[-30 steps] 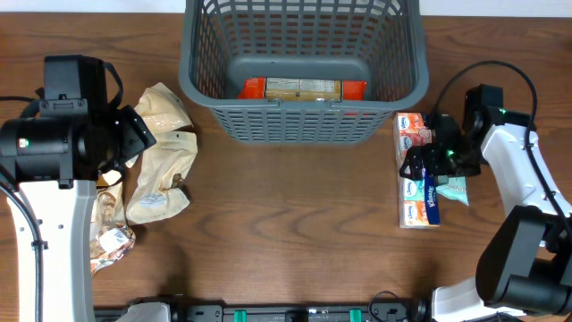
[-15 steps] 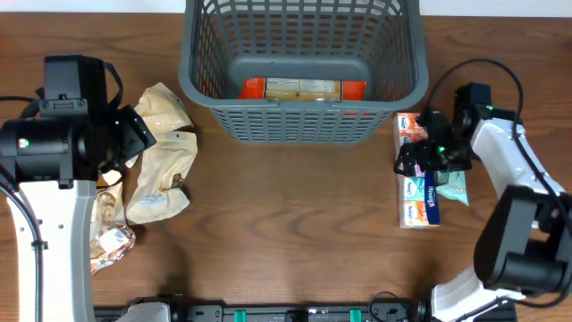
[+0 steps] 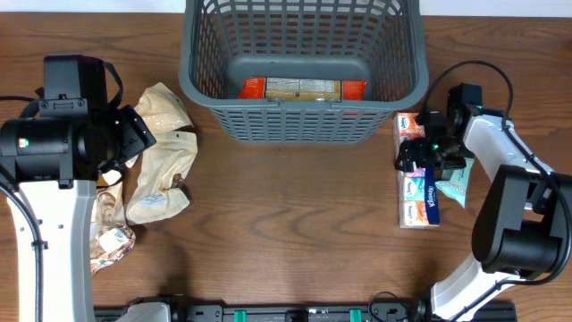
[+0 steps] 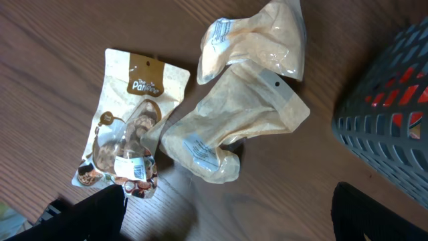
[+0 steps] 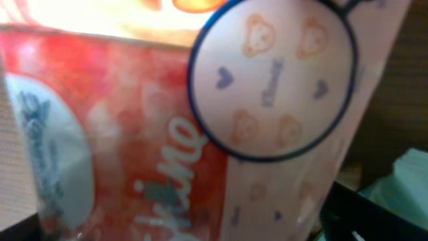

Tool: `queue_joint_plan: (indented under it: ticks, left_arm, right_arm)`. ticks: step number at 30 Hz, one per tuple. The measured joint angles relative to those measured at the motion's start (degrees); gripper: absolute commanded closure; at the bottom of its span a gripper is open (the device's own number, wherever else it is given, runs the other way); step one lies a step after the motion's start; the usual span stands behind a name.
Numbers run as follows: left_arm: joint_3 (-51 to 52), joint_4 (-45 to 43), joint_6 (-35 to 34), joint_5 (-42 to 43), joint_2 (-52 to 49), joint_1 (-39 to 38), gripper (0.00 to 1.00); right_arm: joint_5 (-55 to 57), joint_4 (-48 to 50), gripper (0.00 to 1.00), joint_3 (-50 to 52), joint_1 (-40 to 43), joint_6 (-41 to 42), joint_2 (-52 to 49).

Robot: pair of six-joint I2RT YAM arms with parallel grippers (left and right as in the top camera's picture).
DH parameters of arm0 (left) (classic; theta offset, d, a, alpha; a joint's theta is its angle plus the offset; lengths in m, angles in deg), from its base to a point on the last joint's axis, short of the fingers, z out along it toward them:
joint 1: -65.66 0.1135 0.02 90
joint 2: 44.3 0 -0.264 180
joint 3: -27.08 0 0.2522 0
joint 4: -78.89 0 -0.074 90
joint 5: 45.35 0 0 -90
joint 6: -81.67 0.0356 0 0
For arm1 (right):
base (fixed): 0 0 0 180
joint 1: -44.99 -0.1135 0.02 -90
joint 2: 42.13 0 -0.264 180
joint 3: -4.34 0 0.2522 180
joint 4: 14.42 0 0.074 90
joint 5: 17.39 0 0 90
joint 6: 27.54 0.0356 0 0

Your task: Pack container

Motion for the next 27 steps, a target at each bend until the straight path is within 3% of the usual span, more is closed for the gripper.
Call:
queue_joint_plan:
  ticks: [6, 9, 17, 23, 27]
  left_arm:
    - [0.0, 0.0, 0.0, 0.0, 0.0, 0.0, 0.12]
    - [0.0, 0.0, 0.0, 0.0, 0.0, 0.0, 0.13]
    - [0.0, 0.0, 0.0, 0.0, 0.0, 0.0, 0.13]
    - [0.0, 0.0, 0.0, 0.0, 0.0, 0.0, 0.13]
    - [0.0, 0.0, 0.0, 0.0, 0.0, 0.0, 0.13]
  right_arm:
    - [2.9, 1.0, 0.25, 0.0, 0.0, 3.1, -0.2]
    - [4.0, 1.3, 0.53, 0.0, 0.0, 4.3, -0.2]
    - [4.6, 1.6, 0.97, -0.1, 0.0, 6.4, 0.0]
    - [4.9, -2.0, 0.99, -3.6, 0.0, 7.8, 0.0]
    - [4.4, -6.0, 0.99, -15.3, 0.2, 8.2, 0.0]
